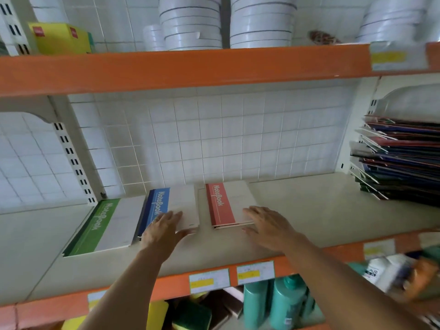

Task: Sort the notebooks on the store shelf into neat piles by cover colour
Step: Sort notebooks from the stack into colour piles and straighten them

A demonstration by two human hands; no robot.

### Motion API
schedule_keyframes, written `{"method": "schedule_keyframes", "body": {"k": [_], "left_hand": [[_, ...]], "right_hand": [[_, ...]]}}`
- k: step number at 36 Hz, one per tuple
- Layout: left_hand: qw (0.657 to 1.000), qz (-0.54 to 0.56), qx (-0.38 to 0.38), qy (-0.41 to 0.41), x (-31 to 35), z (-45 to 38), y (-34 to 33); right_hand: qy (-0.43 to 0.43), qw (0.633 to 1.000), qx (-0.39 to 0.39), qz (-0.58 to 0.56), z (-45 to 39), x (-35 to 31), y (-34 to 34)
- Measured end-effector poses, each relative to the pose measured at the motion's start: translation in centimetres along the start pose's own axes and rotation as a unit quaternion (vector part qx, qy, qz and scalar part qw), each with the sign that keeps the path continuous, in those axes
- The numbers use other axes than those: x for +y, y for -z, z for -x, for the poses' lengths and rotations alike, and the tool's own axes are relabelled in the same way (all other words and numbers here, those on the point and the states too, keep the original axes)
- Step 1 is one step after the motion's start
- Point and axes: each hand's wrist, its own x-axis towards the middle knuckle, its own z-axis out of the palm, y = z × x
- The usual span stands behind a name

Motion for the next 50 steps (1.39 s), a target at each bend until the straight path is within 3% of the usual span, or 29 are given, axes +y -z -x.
{"method": "schedule_keyframes", "body": {"k": [12,18,33,41,50], "left_hand": [[0.999,0.015,0.036,-0.019,9.9,1.6,0.7],[0.998,0.04,0.041,-0.026,18.0,3.4,1.1],[0.99,0.0,0.036,-0.134,40.3,8.0,2.1],[0.981,0.005,0.06,-0.184,48.4,6.3,3.5],[0.963,0.021,0.143,-0.227,55.6,1.4,5.7]], "right_hand": [[-0.048,0.998,0.031,-0.016,6.6,5.2,2.2],[-0.066,0.997,0.05,-0.011,12.4,10.2,3.9],[-0.148,0.985,0.087,0.005,27.5,24.6,8.7],[-0.191,0.973,0.125,0.041,31.1,30.5,12.5],[-0.231,0.959,0.141,0.088,31.0,36.3,17.7]]}}
